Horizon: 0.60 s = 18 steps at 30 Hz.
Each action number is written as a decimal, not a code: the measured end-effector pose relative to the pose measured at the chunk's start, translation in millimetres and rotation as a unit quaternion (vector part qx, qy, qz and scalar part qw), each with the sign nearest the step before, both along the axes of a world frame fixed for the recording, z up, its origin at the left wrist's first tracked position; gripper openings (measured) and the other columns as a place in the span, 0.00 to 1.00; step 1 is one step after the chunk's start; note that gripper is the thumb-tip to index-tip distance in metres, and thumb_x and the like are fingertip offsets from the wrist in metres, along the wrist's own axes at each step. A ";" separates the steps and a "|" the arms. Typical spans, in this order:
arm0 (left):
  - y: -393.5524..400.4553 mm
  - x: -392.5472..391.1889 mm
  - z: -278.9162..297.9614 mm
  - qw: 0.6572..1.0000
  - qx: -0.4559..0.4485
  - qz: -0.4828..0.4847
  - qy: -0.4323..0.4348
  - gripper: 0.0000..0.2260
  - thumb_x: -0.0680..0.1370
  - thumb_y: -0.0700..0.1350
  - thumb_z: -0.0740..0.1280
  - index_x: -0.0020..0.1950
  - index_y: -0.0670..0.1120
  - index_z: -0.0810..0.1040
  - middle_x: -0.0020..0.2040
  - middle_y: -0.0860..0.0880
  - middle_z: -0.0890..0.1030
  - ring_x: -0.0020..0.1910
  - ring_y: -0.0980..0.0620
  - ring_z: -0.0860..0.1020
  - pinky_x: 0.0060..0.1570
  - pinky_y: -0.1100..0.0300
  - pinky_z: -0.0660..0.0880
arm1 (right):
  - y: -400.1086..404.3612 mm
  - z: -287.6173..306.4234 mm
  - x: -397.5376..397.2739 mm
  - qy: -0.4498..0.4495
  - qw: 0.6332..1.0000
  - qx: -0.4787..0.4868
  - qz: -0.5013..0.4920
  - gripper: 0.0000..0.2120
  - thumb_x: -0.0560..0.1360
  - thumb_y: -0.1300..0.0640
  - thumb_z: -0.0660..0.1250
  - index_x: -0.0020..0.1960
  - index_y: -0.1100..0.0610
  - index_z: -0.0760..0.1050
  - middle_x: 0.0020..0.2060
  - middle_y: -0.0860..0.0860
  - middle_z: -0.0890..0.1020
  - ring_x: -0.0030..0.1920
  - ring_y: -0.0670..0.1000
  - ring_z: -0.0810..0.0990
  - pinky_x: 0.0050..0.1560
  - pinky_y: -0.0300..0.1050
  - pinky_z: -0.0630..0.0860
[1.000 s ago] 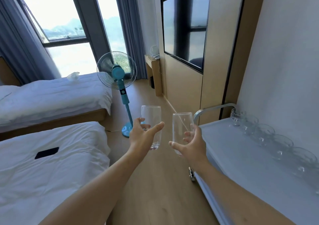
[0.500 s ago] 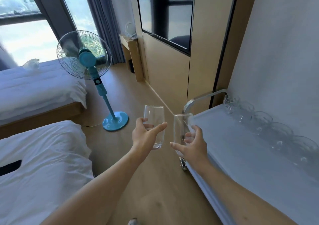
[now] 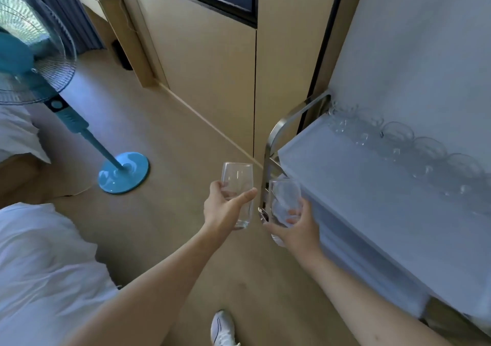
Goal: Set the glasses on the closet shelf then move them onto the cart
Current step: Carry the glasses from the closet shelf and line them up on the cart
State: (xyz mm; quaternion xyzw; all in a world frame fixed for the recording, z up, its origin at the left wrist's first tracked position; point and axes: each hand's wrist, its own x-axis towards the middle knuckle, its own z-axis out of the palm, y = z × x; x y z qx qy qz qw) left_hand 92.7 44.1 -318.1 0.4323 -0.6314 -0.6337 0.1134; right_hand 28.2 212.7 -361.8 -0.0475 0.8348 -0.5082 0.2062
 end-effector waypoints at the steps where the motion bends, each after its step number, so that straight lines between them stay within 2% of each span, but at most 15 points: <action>1: -6.3 -3.3 -9.7 1.000 0.009 -0.014 -0.009 0.30 0.66 0.55 0.82 0.62 0.51 0.72 0.53 0.50 0.81 0.51 0.53 0.82 0.28 0.64 0.76 | -3.6 -8.5 1.6 -0.011 1.000 0.007 -0.010 0.51 0.61 0.48 0.85 0.76 0.49 0.59 0.58 0.46 0.75 0.56 0.49 0.77 0.55 0.47 0.77; 5: -19.0 -12.5 -41.7 0.997 0.029 -0.059 -0.040 0.28 0.67 0.55 0.82 0.59 0.50 0.73 0.52 0.50 0.82 0.50 0.53 0.83 0.33 0.62 0.77 | -8.7 -33.7 13.2 -0.055 0.997 0.014 -0.059 0.51 0.60 0.50 0.85 0.75 0.47 0.60 0.53 0.42 0.74 0.59 0.49 0.77 0.53 0.52 0.81; 7: -21.2 -17.7 -55.8 0.994 0.043 -0.085 -0.052 0.26 0.67 0.54 0.82 0.58 0.50 0.74 0.52 0.51 0.82 0.49 0.53 0.83 0.35 0.60 0.78 | -8.0 -44.2 17.9 -0.089 0.993 0.006 -0.083 0.49 0.62 0.53 0.84 0.75 0.46 0.60 0.57 0.47 0.74 0.60 0.47 0.76 0.47 0.43 0.82; 9: -19.6 -20.4 -67.6 0.990 0.064 -0.107 -0.063 0.24 0.68 0.53 0.82 0.56 0.50 0.74 0.51 0.51 0.82 0.49 0.52 0.83 0.32 0.59 0.78 | -4.3 -56.0 22.0 -0.111 0.988 -0.008 -0.106 0.47 0.65 0.57 0.83 0.74 0.46 0.60 0.58 0.49 0.74 0.55 0.40 0.76 0.41 0.37 0.81; 11: -14.8 -22.0 -78.7 0.987 0.079 -0.121 -0.074 0.24 0.68 0.53 0.82 0.56 0.49 0.73 0.51 0.51 0.82 0.49 0.52 0.83 0.28 0.61 0.77 | 0.3 -70.1 24.9 -0.122 0.984 -0.012 -0.129 0.43 0.65 0.60 0.83 0.71 0.44 0.62 0.58 0.48 0.76 0.52 0.35 0.77 0.44 0.40 0.82; 12: -12.2 -23.6 -84.0 0.985 0.083 -0.127 -0.079 0.24 0.68 0.53 0.81 0.56 0.48 0.73 0.51 0.51 0.82 0.48 0.53 0.83 0.27 0.63 0.77 | 1.1 -76.2 25.1 -0.125 0.982 -0.009 -0.139 0.43 0.64 0.60 0.83 0.69 0.42 0.62 0.58 0.48 0.78 0.53 0.36 0.78 0.47 0.43 0.82; 15: -3.2 -29.2 -97.9 0.980 0.093 -0.147 -0.093 0.24 0.69 0.52 0.81 0.56 0.47 0.73 0.51 0.51 0.82 0.48 0.55 0.83 0.26 0.66 0.75 | 1.7 -92.5 28.2 -0.151 0.972 0.013 -0.181 0.47 0.55 0.49 0.86 0.62 0.28 0.61 0.62 0.49 0.78 0.61 0.48 0.80 0.59 0.59 0.80; 17: 1.3 -36.1 -108.9 0.977 0.091 -0.157 -0.109 0.25 0.68 0.53 0.81 0.56 0.48 0.73 0.51 0.51 0.82 0.49 0.53 0.83 0.28 0.64 0.77 | 7.9 -111.0 26.2 -0.157 0.966 0.015 -0.204 0.45 0.50 0.44 0.85 0.54 0.20 0.61 0.62 0.47 0.78 0.61 0.49 0.80 0.58 0.62 0.80; 18: 3.1 -40.8 -115.7 0.976 0.090 -0.161 -0.118 0.25 0.68 0.54 0.82 0.56 0.48 0.73 0.51 0.51 0.81 0.49 0.52 0.83 0.30 0.60 0.79 | 9.8 -115.0 23.5 -0.162 0.963 0.017 -0.215 0.44 0.50 0.44 0.85 0.53 0.19 0.61 0.60 0.47 0.78 0.60 0.49 0.80 0.56 0.62 0.81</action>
